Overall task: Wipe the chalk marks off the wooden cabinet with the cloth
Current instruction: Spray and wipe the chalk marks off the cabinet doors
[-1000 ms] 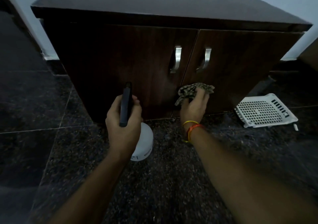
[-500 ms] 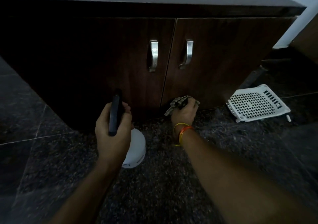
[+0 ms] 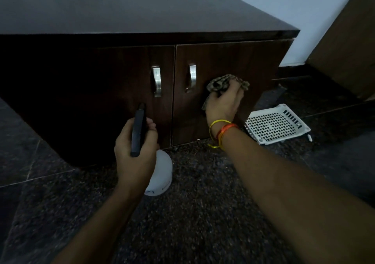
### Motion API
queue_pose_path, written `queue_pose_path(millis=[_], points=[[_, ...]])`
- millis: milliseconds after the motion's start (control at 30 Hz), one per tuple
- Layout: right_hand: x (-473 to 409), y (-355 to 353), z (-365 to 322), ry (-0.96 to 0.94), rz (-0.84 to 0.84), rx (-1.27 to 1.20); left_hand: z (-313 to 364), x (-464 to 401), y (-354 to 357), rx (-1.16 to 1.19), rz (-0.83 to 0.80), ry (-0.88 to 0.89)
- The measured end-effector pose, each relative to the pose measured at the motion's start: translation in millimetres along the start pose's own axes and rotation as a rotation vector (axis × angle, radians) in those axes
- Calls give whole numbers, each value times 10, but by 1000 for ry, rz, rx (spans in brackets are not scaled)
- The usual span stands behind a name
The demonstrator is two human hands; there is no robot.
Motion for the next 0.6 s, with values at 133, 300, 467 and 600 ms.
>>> queue_pose_path(millis=[133, 300, 467, 600], points=[[141, -36, -381, -200, -17, 17, 73, 31, 51, 0, 3, -5], [75, -169, -483, -265, -11, -2, 185, 44, 149, 11, -19, -1], [-28, -274, -707, -234, 78, -21, 344, -50, 230, 11, -26, 35], [37, -209, -862, -432, -46, 97, 402, -46, 313, -7, -44, 50]])
Point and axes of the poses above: each hand's wrist, its own x-axis away from the middle knuckle, its own y-axis out of the palm, z = x × y, the point moved 7 cm from there along -x, towards the middle knuckle, and after that the axes turned 6 degrees about y, right-handed, at the moved point
